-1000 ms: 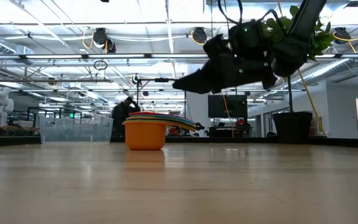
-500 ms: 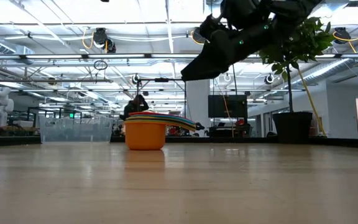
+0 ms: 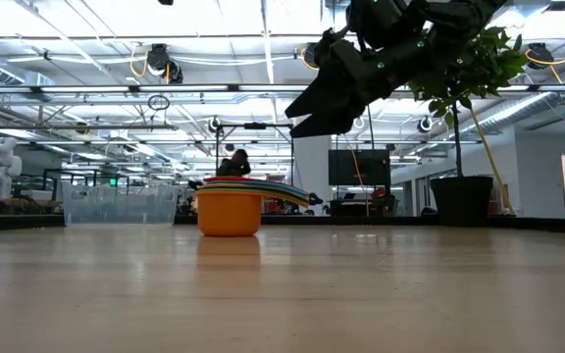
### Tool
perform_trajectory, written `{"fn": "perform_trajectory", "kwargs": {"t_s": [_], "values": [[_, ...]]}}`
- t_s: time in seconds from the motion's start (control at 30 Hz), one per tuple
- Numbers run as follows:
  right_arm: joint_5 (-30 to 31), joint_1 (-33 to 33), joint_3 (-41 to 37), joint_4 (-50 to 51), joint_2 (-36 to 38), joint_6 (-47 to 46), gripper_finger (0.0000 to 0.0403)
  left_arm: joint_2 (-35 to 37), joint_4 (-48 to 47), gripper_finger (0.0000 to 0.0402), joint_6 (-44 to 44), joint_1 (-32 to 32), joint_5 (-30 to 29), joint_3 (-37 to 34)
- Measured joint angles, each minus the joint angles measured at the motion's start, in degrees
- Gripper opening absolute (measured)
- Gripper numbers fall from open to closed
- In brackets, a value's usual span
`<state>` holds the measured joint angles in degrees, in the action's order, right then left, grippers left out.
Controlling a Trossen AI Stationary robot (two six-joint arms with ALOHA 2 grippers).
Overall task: Nest measuring cups in basket
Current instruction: Stack the red measuring cup on top of the light blue measuring cup
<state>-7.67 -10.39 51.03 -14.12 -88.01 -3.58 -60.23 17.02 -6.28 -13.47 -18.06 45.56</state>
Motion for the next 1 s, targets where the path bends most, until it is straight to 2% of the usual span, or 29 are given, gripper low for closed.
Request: {"fn": "perform_trajectory", "kwargs": {"t_s": [0.07,0.23,0.37,0.53,1.0], "values": [[-0.49,0.0,0.02,-0.5,-0.59,-0.09,0.0373,0.0,0.15,0.0147,-0.03,0.0,0.0,0.0],[-7.58,1.07,0.36,-3.27,-5.42,2.51,0.0373,-0.02,1.55,0.0147,-0.2,0.0,0.0,0.0],[-7.44,2.39,3.66,-1.98,-9.58,5.9,0.038,-0.04,1.5,0.0147,-0.19,-0.11,0.0,0.0],[-7.05,1.8,7.54,-0.91,-11.05,5.05,0.0398,-0.04,0.52,0.0147,0.21,-0.7,0.07,0.0],[-7.32,-2.01,8.32,-0.97,-16.39,-0.5,0.04,-0.04,-0.15,0.0147,-0.06,-0.87,0.07,0.0]]}}
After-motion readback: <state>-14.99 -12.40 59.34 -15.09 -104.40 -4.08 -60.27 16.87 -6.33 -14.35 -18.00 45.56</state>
